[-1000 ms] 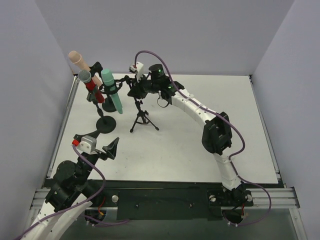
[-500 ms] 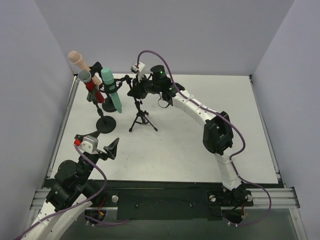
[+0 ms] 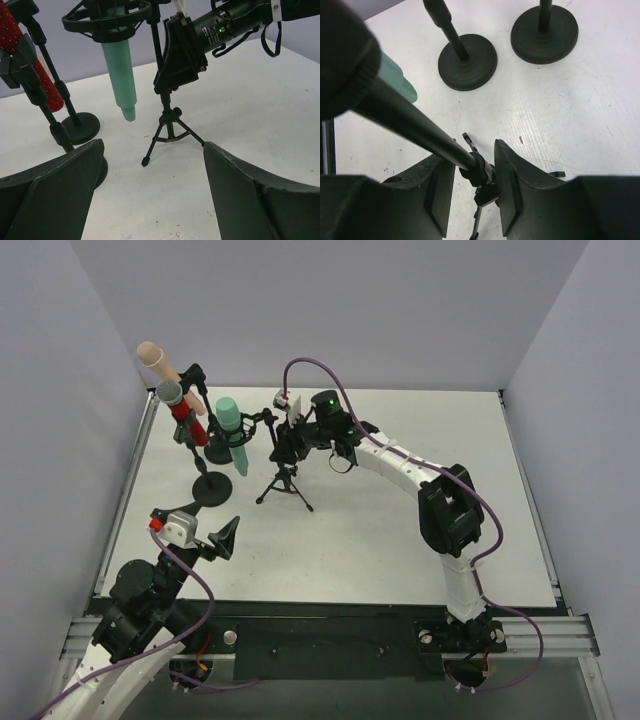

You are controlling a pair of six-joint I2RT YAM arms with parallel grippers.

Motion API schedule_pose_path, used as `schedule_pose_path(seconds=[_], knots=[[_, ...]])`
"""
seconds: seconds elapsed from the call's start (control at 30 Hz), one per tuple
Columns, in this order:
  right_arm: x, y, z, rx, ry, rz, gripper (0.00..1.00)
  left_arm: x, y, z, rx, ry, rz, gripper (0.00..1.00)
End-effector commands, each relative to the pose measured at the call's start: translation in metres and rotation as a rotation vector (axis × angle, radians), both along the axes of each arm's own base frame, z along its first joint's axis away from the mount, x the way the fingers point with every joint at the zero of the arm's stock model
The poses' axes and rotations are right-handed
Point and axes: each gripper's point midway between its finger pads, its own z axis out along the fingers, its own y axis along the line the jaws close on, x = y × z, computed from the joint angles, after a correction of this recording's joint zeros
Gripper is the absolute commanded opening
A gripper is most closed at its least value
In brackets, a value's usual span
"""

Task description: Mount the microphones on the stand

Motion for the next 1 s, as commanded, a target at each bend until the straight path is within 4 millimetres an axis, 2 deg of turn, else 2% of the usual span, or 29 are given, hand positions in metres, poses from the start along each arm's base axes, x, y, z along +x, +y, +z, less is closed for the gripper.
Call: schedule_pose_path(seconds=[0.0, 0.2, 0.43, 0.47, 0.5, 0.53, 0.6, 0.63, 0.67, 0.7, 0.73, 0.77, 0.8, 0.83, 0.87, 0.9, 0.93, 0.97], knots=[[-0.009, -0.013, 0.002, -0.013, 0.029, -0.013, 0.34, -0.002, -0.002, 0.008, -0.022, -0.026, -0.016, 0.92], [-0.018, -0.027, 0.012, 0.0, 0.029, -0.017, 0.49, -0.003, -0.003, 0.011, -0.034, -0.034, -0.024, 0.92], [-0.022, -0.05, 0.03, 0.049, 0.044, -0.056, 0.61, -0.005, -0.006, 0.013, -0.041, -0.037, -0.044, 0.92], [-0.023, -0.054, 0.026, 0.044, 0.055, -0.062, 0.68, -0.005, -0.006, 0.012, -0.043, -0.037, -0.045, 0.92], [-0.024, -0.058, 0.034, 0.054, 0.043, -0.064, 0.7, -0.006, -0.007, 0.012, -0.043, -0.035, -0.05, 0.92], [-0.024, -0.063, 0.03, 0.049, 0.053, -0.07, 0.84, -0.006, -0.007, 0.013, -0.047, -0.035, -0.052, 0.92], [-0.031, -0.073, 0.039, 0.057, 0.059, -0.065, 0.92, -0.006, -0.01, 0.014, -0.072, -0.022, -0.064, 0.93], [-0.035, -0.08, 0.036, 0.047, 0.082, -0.067, 0.93, -0.007, -0.011, 0.016, -0.087, -0.018, -0.069, 0.93], [-0.036, -0.089, 0.039, 0.039, 0.095, -0.081, 0.93, -0.007, -0.012, 0.016, -0.09, -0.008, -0.073, 0.93], [-0.046, -0.101, 0.028, -0.019, 0.142, -0.08, 0.97, -0.007, -0.013, 0.017, -0.105, 0.005, -0.077, 0.93], [-0.047, -0.113, 0.033, -0.039, 0.13, -0.094, 0.97, -0.008, -0.016, 0.016, -0.106, 0.02, -0.089, 0.93], [-0.057, -0.128, 0.022, -0.096, 0.171, -0.096, 0.98, -0.009, -0.018, 0.017, -0.123, 0.038, -0.098, 0.93], [-0.057, -0.144, 0.029, -0.116, 0.137, -0.123, 0.98, -0.009, -0.023, 0.015, -0.119, 0.059, -0.119, 0.94], [-0.063, -0.163, 0.021, -0.161, 0.179, -0.151, 0.99, -0.011, -0.026, 0.016, -0.133, 0.077, -0.136, 0.94], [-0.067, -0.177, 0.032, -0.177, 0.131, -0.163, 0.99, -0.011, -0.034, 0.013, -0.124, 0.102, -0.167, 0.94], [-0.076, -0.198, 0.024, -0.232, 0.171, -0.188, 0.99, -0.013, -0.037, 0.015, -0.137, 0.116, -0.184, 0.94], [-0.086, -0.216, 0.033, -0.264, 0.142, -0.214, 0.99, -0.013, -0.043, 0.014, -0.13, 0.143, -0.208, 0.96], [-0.087, -0.236, 0.034, -0.279, 0.136, -0.258, 1.0, -0.013, -0.046, 0.016, -0.125, 0.17, -0.219, 0.96]])
